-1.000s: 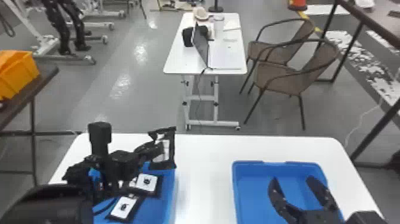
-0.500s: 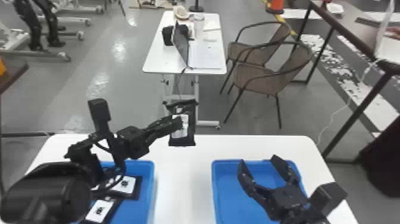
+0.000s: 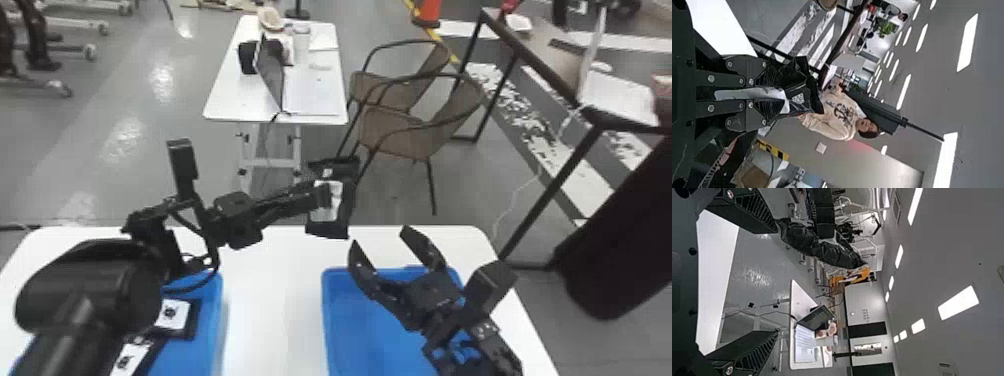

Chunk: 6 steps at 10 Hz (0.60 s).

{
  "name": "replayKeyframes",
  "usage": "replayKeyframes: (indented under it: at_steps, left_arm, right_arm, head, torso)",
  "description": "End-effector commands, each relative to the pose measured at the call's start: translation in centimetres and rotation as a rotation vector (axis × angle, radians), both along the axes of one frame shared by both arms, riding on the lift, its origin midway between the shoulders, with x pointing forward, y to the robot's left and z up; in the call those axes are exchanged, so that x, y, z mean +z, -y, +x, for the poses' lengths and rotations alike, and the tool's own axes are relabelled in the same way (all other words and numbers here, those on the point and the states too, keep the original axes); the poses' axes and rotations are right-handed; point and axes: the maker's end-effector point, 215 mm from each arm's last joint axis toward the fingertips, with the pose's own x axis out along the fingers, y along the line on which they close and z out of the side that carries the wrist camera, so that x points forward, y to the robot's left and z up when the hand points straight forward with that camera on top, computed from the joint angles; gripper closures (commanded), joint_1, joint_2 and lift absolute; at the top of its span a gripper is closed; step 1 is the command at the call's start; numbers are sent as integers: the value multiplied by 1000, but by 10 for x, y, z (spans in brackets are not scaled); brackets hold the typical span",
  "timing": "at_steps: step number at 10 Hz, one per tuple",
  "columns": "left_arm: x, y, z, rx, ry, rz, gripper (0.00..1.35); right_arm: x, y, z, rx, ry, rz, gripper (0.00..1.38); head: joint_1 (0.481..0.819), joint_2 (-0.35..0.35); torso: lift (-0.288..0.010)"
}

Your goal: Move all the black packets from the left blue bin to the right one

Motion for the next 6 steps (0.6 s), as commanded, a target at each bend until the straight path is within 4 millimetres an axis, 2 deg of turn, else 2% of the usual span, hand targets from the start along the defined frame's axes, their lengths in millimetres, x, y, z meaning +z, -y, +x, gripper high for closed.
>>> replayKeyframes:
  at_steps: [1, 4, 6]
  left_arm:
    - [0, 17, -3, -42, -12, -3, 1047]
    - [-5, 29, -6, -61, -25, -5, 1047]
    - [0, 22, -1, -46, -12, -10, 1047]
  right_arm:
    - [2, -8, 6, 20, 4, 9, 90]
    - [12, -19, 12, 45, 26, 5, 94]
    - [10, -18, 11, 42, 22, 12, 96]
  head:
    - [695, -160]
    - [695, -171]
    - [695, -173]
  torso:
    - [0]
    - [0]
    - [0]
